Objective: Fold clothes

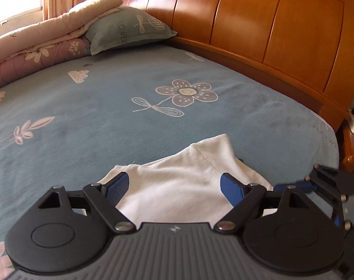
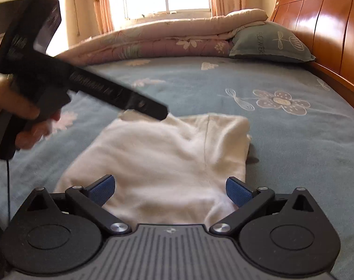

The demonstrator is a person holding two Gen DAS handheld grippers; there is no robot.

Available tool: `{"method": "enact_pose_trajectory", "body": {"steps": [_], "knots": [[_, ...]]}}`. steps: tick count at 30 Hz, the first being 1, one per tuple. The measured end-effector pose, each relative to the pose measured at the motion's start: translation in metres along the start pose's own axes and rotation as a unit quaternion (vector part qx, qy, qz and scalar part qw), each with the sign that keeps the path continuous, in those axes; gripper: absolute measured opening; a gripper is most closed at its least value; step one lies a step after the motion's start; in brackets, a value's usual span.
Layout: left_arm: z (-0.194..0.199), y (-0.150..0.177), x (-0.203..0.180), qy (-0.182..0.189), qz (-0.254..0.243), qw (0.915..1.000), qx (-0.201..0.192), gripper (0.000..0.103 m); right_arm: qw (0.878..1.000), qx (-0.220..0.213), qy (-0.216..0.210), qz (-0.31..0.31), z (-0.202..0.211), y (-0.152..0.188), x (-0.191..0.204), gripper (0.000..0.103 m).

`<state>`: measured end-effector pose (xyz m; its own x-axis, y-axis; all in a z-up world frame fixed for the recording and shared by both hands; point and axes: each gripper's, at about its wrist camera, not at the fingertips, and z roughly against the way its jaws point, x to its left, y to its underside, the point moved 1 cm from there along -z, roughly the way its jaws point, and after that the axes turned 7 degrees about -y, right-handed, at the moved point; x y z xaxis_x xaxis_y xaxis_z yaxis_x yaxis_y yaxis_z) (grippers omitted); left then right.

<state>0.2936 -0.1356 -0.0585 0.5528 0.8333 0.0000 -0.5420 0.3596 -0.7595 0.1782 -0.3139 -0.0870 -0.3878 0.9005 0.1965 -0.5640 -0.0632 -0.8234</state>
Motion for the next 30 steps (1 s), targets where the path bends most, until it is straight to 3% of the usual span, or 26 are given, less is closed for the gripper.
{"method": "enact_pose_trajectory", "body": {"steps": [2,5,11,15,20,30], "knots": [[0.022,0.013,0.014,-0.025,0.021,0.9994,-0.011,0.086,1.0,-0.012,-0.014,0.006,-0.003,-0.016,-0.001,0.103],[0.038,0.031,0.035,-0.041,0.071,0.9966,0.005,0.086,1.0,-0.009,-0.023,0.015,-0.024,-0.033,-0.005,0.103],[0.056,0.054,0.047,-0.04,0.104,0.9935,0.024,0.086,0.999,0.043,0.003,-0.022,-0.064,-0.024,-0.038,0.103],[0.055,0.057,0.041,-0.035,0.111,0.9926,0.034,0.086,0.998,0.037,0.029,-0.039,-0.039,-0.026,-0.042,0.103],[0.055,0.047,0.023,-0.023,0.112,0.9933,0.02,0.086,0.999,0.029,0.004,-0.03,-0.01,-0.033,-0.018,0.103],[0.073,0.049,0.014,-0.029,0.136,0.9901,0.022,0.086,0.997,0.036,-0.028,-0.056,-0.005,-0.028,0.001,0.103]]}}
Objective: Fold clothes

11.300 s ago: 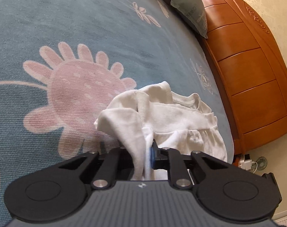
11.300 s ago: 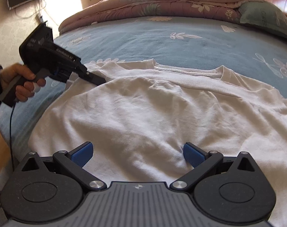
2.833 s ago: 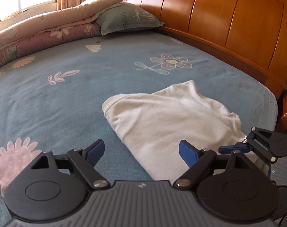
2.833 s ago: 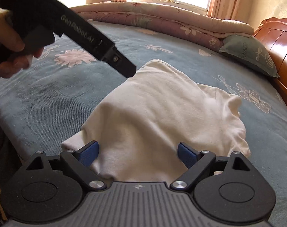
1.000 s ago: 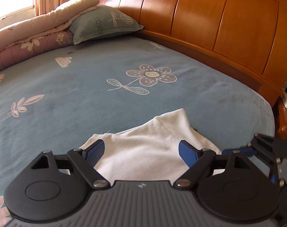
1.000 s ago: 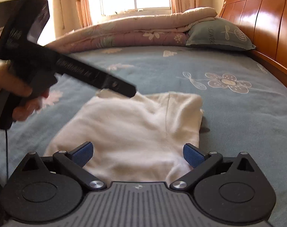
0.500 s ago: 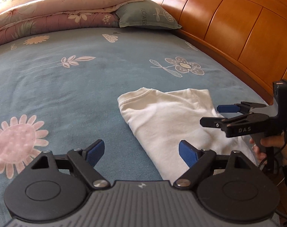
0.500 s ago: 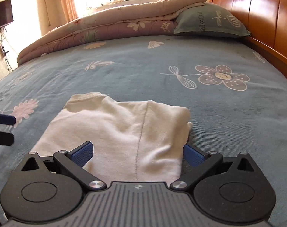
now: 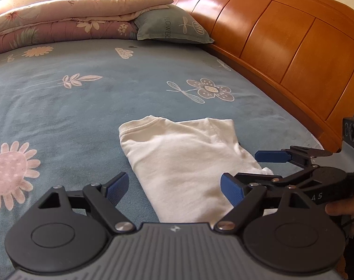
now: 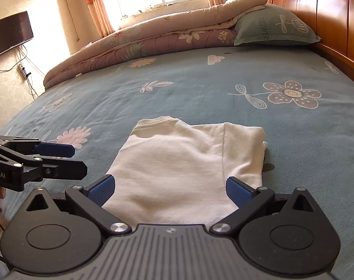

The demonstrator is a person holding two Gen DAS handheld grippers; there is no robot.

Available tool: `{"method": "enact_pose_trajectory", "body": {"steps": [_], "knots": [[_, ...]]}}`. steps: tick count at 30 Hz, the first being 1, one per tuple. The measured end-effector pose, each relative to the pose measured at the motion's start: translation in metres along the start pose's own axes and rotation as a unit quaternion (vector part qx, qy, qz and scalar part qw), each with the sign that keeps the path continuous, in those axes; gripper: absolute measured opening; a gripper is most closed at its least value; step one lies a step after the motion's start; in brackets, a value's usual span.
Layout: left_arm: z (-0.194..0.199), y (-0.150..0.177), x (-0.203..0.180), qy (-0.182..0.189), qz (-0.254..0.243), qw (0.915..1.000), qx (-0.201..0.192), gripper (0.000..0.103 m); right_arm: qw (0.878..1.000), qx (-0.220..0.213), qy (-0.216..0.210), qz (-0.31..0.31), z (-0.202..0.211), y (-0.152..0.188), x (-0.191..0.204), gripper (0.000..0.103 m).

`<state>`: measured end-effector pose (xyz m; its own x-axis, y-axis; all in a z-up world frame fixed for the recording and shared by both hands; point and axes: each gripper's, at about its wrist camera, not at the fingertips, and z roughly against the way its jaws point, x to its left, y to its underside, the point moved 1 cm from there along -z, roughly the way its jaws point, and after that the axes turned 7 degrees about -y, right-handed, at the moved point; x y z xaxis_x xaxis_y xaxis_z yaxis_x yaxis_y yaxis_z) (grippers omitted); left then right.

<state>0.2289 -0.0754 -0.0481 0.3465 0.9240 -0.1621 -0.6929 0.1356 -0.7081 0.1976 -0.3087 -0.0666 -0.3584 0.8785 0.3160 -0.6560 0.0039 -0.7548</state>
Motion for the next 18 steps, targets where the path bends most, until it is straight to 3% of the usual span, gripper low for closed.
{"method": "enact_pose_trajectory", "body": {"steps": [7,14,18], "knots": [[0.0,0.001,0.001,0.004,0.016,0.9998,0.01,0.086,1.0,0.017,0.005,-0.015,-0.007,0.012,-0.008,0.103],[-0.013,-0.006,-0.021,0.081,0.02,0.9965,0.002,0.086,0.999,0.007,0.011,-0.03,0.005,0.032,-0.023,0.103],[-0.038,0.006,-0.033,0.122,0.036,0.9915,0.027,0.086,1.0,0.001,0.015,-0.027,0.005,0.035,-0.023,0.103]]}}
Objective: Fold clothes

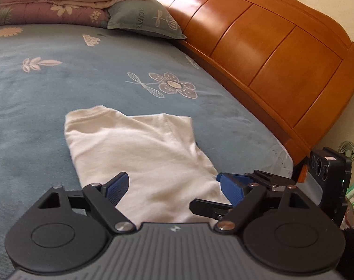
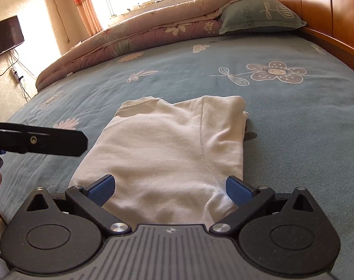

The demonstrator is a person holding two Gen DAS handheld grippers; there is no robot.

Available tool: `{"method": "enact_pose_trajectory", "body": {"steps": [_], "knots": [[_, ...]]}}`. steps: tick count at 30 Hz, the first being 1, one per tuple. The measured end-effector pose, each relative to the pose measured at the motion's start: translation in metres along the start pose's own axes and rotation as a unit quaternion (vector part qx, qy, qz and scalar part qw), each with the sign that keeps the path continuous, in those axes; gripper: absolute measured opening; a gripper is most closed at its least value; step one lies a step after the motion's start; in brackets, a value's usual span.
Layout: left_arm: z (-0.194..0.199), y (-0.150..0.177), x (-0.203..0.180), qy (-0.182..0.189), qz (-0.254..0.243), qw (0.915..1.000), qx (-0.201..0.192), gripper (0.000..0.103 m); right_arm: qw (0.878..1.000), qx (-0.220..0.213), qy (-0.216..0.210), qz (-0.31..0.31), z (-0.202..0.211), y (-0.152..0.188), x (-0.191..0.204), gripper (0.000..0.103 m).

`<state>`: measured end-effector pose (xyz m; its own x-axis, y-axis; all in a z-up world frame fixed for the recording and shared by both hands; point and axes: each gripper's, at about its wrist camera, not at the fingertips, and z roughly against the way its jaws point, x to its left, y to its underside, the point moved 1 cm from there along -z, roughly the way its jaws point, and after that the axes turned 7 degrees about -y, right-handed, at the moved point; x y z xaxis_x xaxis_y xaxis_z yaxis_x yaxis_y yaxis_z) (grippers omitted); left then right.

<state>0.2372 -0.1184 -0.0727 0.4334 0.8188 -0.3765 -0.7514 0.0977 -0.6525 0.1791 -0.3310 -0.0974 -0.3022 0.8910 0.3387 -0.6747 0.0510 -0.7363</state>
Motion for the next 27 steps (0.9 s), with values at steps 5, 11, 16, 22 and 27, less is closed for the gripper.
{"method": "enact_pose_trajectory", "body": {"steps": [5,11,16,22,27], "knots": [[-0.008,0.012,0.021,-0.004,0.081,0.9964,0.024,0.085,0.999,0.004,0.016,0.041,0.007,0.006,0.017,0.103],[0.041,-0.001,0.027,-0.062,0.072,0.9953,-0.016,0.087,0.993,0.0,-0.094,0.075,0.024,0.019,0.057,0.103],[0.064,0.007,0.034,-0.102,0.079,0.9914,-0.022,0.087,0.981,0.018,-0.159,0.107,0.009,0.03,0.096,0.103],[0.079,0.022,0.039,-0.128,0.078,0.9886,-0.019,0.087,0.978,0.083,-0.156,0.108,-0.012,0.049,0.11,0.103],[0.093,0.023,0.044,-0.137,0.078,0.9869,-0.033,0.087,0.979,0.035,-0.171,0.109,0.002,0.032,0.123,0.103]]}}
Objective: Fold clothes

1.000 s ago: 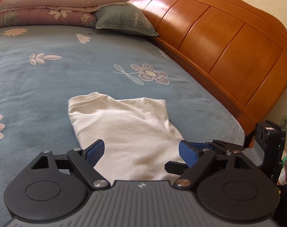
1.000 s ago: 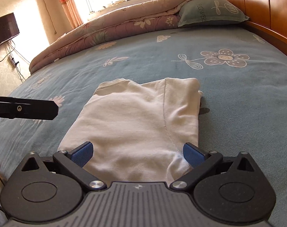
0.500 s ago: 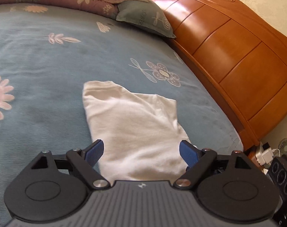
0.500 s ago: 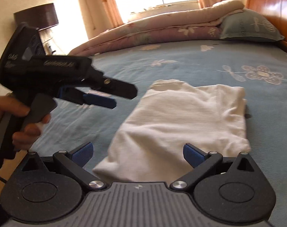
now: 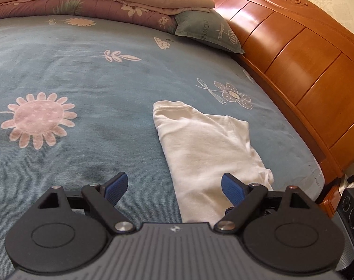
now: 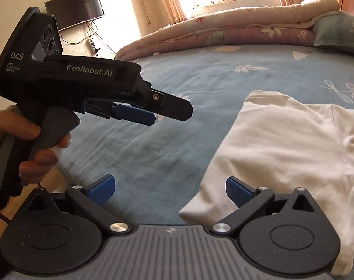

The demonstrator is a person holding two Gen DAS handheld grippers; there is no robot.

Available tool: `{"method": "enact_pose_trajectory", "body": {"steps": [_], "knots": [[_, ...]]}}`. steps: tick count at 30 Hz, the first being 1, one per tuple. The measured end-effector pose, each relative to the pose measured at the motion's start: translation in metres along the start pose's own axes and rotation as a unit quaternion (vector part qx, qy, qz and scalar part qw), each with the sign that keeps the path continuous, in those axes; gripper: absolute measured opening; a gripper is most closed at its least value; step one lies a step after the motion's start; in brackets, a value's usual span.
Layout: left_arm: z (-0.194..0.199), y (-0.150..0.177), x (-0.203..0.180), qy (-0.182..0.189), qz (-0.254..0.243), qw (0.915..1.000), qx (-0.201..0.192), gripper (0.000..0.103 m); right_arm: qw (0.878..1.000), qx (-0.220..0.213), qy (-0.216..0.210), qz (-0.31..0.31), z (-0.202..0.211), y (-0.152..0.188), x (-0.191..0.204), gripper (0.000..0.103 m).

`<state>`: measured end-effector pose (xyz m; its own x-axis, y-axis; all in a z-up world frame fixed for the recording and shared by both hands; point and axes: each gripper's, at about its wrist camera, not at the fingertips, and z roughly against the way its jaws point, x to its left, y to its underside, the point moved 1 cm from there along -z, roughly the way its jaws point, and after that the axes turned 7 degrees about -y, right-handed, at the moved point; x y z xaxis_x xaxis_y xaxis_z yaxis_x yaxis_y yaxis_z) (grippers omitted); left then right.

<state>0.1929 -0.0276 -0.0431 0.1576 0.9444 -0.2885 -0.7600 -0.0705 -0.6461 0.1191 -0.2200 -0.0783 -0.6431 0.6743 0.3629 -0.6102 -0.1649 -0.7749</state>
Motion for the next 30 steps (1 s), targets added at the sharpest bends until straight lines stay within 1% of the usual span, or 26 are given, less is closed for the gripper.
{"method": "enact_pose_trajectory", "body": {"steps": [2,3,4,5,7,11,12,14,16,17,19,22,24,25,26,28,29,30], "knots": [[0.005,0.0,0.004,0.004,0.004,1.0,-0.006,0.087,0.999,0.033,-0.007,-0.005,-0.018,0.005,0.001,0.103],[0.007,-0.001,0.006,0.007,0.007,0.9999,-0.009,0.087,0.998,0.06,-0.006,-0.007,-0.029,0.008,0.001,0.103],[0.01,-0.001,0.007,0.007,0.006,0.9999,-0.011,0.087,0.997,0.075,0.002,0.001,-0.033,0.01,0.004,0.103],[0.013,-0.001,0.008,0.007,0.006,0.9998,-0.015,0.087,0.997,0.078,-0.006,0.01,-0.032,0.01,0.007,0.103],[0.017,-0.002,0.012,0.006,0.007,0.9997,-0.021,0.088,0.998,0.055,-0.028,0.016,-0.022,0.002,0.014,0.103],[0.02,-0.002,0.017,0.003,0.012,0.9996,-0.025,0.088,0.999,0.024,0.026,0.022,-0.029,-0.012,0.011,0.103],[0.02,-0.002,0.018,0.004,0.012,0.9996,-0.025,0.088,0.999,0.044,0.02,0.007,-0.04,-0.011,0.006,0.103],[0.022,-0.002,0.021,0.005,0.011,0.9996,-0.027,0.088,0.997,0.076,-0.007,-0.008,-0.052,-0.003,0.005,0.103],[0.025,-0.002,0.023,0.005,0.011,0.9995,-0.029,0.088,0.996,0.082,-0.026,0.03,-0.046,0.0,0.018,0.103],[0.025,-0.003,0.025,0.005,0.013,0.9995,-0.03,0.088,0.996,0.077,-0.03,0.039,-0.04,-0.003,0.022,0.103],[0.023,-0.003,0.026,0.003,0.019,0.9994,-0.03,0.088,0.998,0.047,-0.007,0.045,-0.026,-0.013,0.019,0.103],[0.017,-0.002,0.022,0.006,0.017,0.9996,-0.023,0.088,0.998,0.011,0.049,0.035,-0.02,-0.034,-0.002,0.103],[0.012,-0.001,0.017,0.008,0.009,0.9998,-0.015,0.088,0.997,0.009,0.07,0.026,-0.028,-0.039,-0.019,0.103],[0.011,0.0,0.015,0.006,0.005,0.9999,-0.011,0.089,0.996,0.025,0.078,0.016,-0.037,-0.036,-0.026,0.103],[0.011,0.0,0.014,0.004,0.001,1.0,-0.008,0.088,0.995,0.051,0.085,0.002,-0.045,-0.031,-0.033,0.103],[0.009,-0.001,0.013,0.006,-0.003,1.0,-0.005,0.088,0.996,0.044,0.075,0.018,-0.037,-0.025,-0.03,0.103],[0.006,-0.002,0.013,0.012,-0.001,0.9999,-0.003,0.09,0.997,0.043,0.061,0.013,-0.028,-0.025,-0.03,0.103],[0.004,-0.003,0.014,0.017,0.001,0.9999,-0.001,0.09,0.998,0.031,0.061,0.005,-0.017,-0.024,-0.033,0.103]]}}
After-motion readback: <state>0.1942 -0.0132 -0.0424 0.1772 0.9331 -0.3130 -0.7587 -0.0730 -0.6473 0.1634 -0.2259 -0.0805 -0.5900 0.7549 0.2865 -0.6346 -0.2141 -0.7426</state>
